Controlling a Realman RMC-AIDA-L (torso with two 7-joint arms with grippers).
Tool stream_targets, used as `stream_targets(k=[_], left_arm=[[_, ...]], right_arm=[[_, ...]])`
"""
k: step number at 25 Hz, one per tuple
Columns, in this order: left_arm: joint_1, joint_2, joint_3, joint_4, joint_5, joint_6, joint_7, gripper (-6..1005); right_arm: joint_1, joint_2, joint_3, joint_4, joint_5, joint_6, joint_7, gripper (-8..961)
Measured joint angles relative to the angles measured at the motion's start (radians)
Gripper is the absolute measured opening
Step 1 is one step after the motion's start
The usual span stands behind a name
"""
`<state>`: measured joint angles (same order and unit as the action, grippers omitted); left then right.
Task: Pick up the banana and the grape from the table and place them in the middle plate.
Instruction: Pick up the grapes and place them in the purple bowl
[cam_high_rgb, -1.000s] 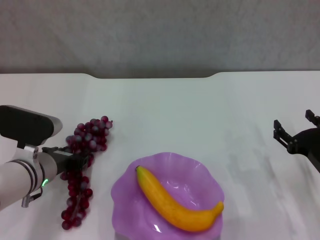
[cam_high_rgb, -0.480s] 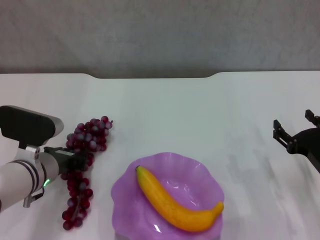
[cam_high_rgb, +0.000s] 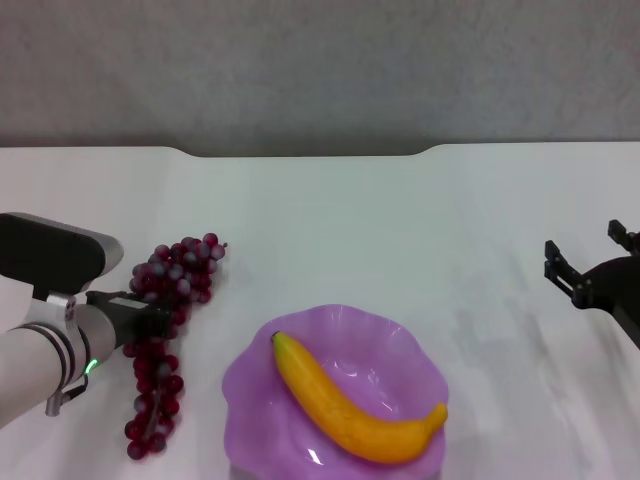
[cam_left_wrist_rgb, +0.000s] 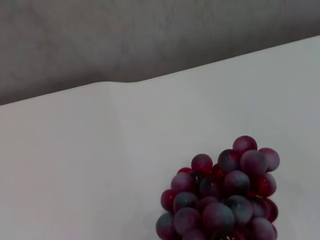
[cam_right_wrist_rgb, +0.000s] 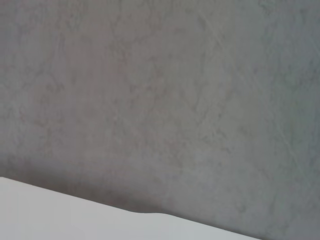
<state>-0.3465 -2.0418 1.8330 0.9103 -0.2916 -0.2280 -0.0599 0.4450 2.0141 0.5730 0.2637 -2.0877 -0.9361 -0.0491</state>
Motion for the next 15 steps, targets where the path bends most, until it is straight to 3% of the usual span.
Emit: stream_targets(k=[15], left_arm=[[0.006, 0.004, 0.037, 0.008, -0.042, 0.046, 0.007, 203]], right_arm=[[0.0, 0.0, -0.002, -0.003, 0.0, 0.0, 0.0, 879]])
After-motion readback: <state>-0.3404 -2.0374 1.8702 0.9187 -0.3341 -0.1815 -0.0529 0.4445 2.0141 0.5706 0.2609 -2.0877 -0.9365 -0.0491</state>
